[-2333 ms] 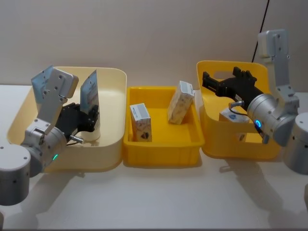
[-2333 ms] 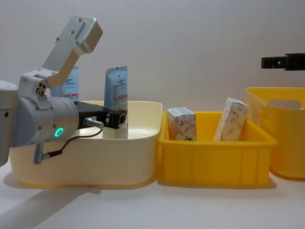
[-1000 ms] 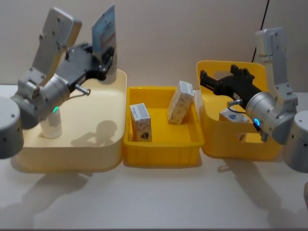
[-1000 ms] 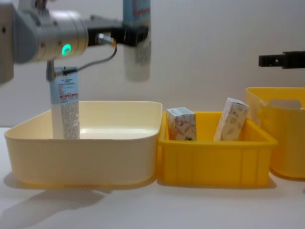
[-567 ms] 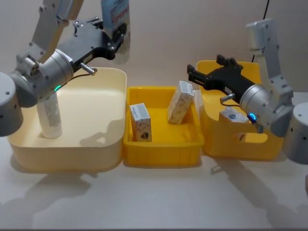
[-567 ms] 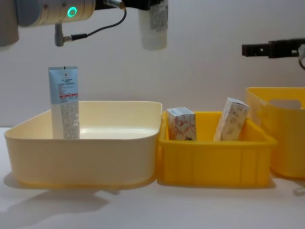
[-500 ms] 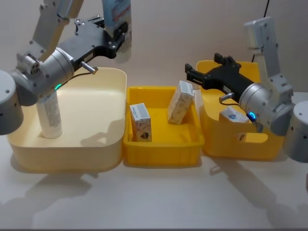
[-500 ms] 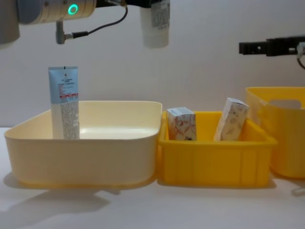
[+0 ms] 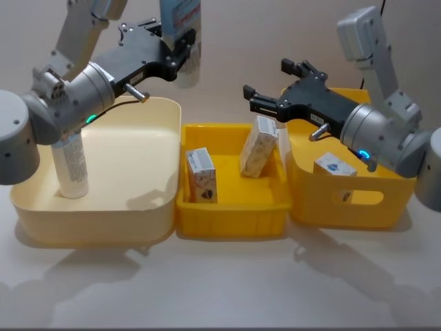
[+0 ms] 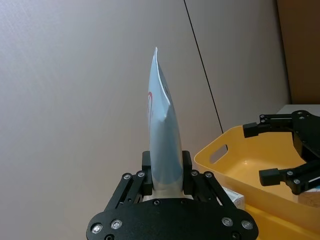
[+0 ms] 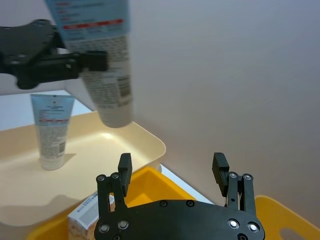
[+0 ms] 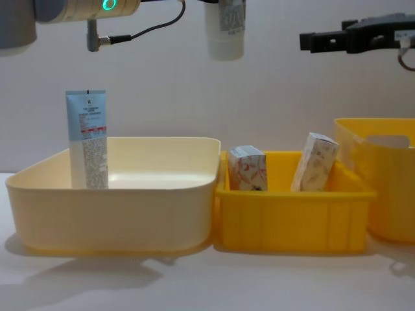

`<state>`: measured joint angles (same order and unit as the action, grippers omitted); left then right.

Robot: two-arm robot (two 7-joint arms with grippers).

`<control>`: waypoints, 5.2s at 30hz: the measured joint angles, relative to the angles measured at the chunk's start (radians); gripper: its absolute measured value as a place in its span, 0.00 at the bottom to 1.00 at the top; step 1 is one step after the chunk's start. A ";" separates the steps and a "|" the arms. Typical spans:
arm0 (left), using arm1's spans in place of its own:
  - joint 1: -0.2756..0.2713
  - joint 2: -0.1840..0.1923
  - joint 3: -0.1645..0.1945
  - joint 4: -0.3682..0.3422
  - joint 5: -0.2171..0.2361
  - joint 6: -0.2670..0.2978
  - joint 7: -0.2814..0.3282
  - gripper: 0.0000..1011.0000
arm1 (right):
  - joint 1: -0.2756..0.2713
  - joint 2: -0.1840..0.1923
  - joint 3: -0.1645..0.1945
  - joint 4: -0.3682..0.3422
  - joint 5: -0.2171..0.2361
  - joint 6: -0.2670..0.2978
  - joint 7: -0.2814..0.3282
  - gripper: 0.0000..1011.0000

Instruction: Bimanual collaborative sorting of washing and personal care products

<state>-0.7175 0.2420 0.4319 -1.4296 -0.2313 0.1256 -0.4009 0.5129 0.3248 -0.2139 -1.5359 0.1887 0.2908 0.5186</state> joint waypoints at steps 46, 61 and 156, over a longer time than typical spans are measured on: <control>-0.016 0.006 0.036 0.001 -0.027 0.055 -0.010 0.31 | 0.028 0.084 -0.191 0.020 -0.206 -0.216 -0.038 0.99; -0.021 -0.005 0.039 0.038 -0.047 0.032 -0.017 0.31 | 0.020 0.018 -0.180 0.067 -0.125 -0.177 -0.060 0.99; -0.003 0.002 0.037 0.032 -0.069 0.014 -0.015 0.31 | 0.203 -0.134 -0.257 0.277 -0.054 -0.088 -0.109 0.99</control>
<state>-0.7207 0.2444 0.4688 -1.3973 -0.3005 0.1400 -0.4154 0.7155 0.1911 -0.4706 -1.2590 0.1342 0.2025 0.4092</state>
